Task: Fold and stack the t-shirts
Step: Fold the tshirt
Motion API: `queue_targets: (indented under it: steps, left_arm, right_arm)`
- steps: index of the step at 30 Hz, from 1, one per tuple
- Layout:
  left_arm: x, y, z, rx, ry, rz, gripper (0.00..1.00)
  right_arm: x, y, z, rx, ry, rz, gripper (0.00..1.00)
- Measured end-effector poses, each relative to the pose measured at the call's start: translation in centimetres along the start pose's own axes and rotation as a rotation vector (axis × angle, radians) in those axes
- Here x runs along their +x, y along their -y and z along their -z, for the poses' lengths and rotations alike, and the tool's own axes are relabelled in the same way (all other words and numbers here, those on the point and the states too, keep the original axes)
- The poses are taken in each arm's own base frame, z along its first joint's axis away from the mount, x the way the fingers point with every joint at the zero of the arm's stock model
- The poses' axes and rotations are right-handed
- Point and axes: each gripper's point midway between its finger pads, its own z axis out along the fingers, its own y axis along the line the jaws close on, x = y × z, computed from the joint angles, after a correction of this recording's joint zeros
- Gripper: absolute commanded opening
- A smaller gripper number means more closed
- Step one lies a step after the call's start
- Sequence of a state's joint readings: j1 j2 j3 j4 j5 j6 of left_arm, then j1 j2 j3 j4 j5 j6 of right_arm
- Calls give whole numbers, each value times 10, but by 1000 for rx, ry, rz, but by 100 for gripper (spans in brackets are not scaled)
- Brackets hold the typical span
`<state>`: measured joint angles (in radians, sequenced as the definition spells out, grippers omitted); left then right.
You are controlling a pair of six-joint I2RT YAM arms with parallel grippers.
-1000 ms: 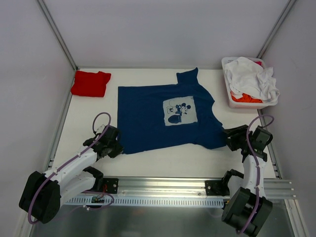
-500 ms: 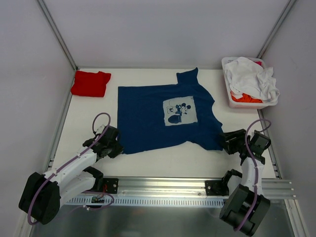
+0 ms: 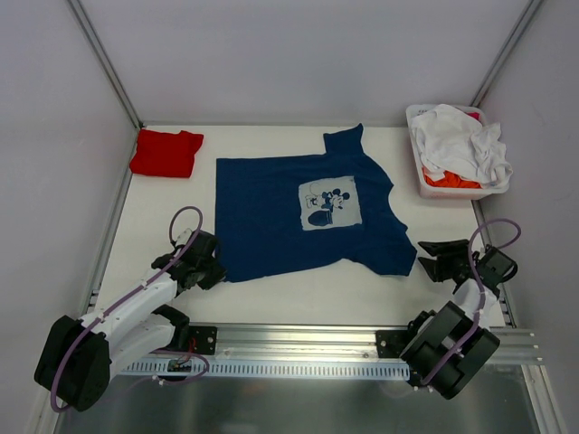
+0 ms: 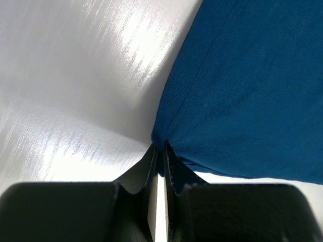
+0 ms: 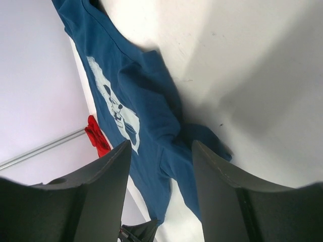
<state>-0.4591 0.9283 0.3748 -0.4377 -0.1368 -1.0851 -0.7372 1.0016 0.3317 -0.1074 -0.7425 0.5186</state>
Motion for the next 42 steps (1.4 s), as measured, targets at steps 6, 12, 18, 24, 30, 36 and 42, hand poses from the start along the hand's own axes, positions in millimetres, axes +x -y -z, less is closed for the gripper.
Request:
queue_targets:
  steps: [6,12,18,24,30,36,42]
  left_arm:
    - [0,0,0,1,-1,0,0]
    - [0,0,0,1,-2,0,0]
    - [0,0,0,2,-2,0,0]
    - [0,1,0,3,-2,0,0]
    - [1,0,1,9,0,1,0]
    - [1,0,2,12,-1,0,0]
    - [2,-5,8,2,-5,-12,0]
  right_arm:
    - [17,9,3,-28,-8,-9,55]
    - [32,14,8,-65,0,-1,54]
    - [37,13,10,-77,-13,-10,22]
    - [40,12,11,-85,-29,-15,9]
    - [42,10,12,-91,-39,-19,0]
    - [41,3,15,-109,-33,-2,0]
    - [32,-15,22,-146,-1,45,0]
